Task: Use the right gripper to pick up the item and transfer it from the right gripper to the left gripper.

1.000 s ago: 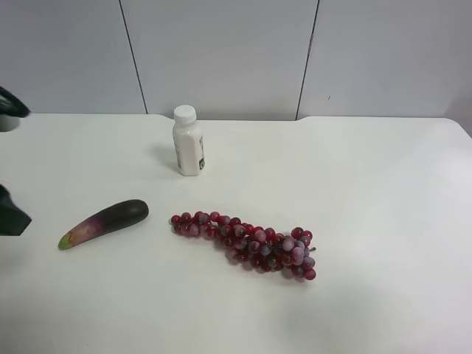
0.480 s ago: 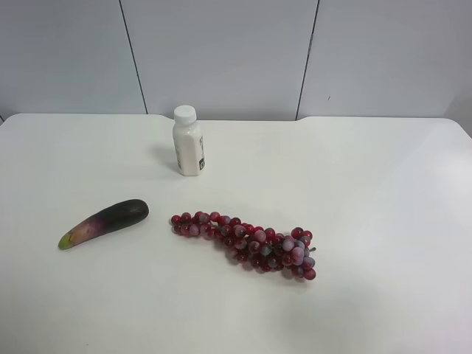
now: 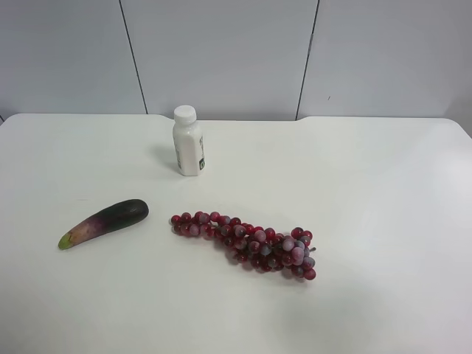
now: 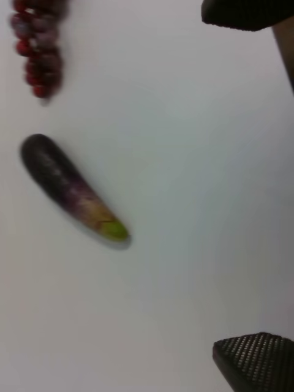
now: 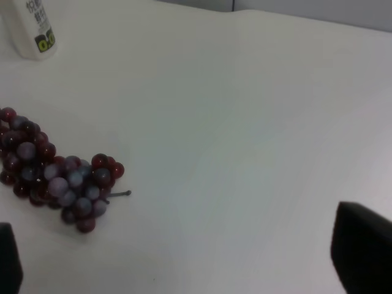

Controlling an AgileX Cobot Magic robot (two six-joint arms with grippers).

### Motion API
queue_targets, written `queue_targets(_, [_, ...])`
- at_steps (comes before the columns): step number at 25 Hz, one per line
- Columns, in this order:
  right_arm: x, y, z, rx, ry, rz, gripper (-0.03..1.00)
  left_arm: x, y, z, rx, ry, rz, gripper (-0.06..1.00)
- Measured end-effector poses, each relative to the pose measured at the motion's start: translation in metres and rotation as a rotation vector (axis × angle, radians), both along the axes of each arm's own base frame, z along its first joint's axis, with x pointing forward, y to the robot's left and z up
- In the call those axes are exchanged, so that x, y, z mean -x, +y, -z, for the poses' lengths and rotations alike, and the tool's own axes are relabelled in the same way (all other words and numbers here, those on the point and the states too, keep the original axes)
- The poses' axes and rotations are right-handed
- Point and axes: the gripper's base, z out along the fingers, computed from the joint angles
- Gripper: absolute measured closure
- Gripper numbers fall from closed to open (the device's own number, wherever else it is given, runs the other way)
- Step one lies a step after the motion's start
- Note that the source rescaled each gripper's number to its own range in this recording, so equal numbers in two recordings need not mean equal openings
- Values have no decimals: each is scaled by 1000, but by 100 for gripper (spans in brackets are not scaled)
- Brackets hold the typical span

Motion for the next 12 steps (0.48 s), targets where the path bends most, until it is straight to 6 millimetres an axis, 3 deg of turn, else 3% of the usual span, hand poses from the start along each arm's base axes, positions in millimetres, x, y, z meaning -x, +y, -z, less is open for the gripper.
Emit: queue_targets(12, [0, 0, 0, 0, 0, 0, -3, -8, -6, 4, 78, -102, 21, -6])
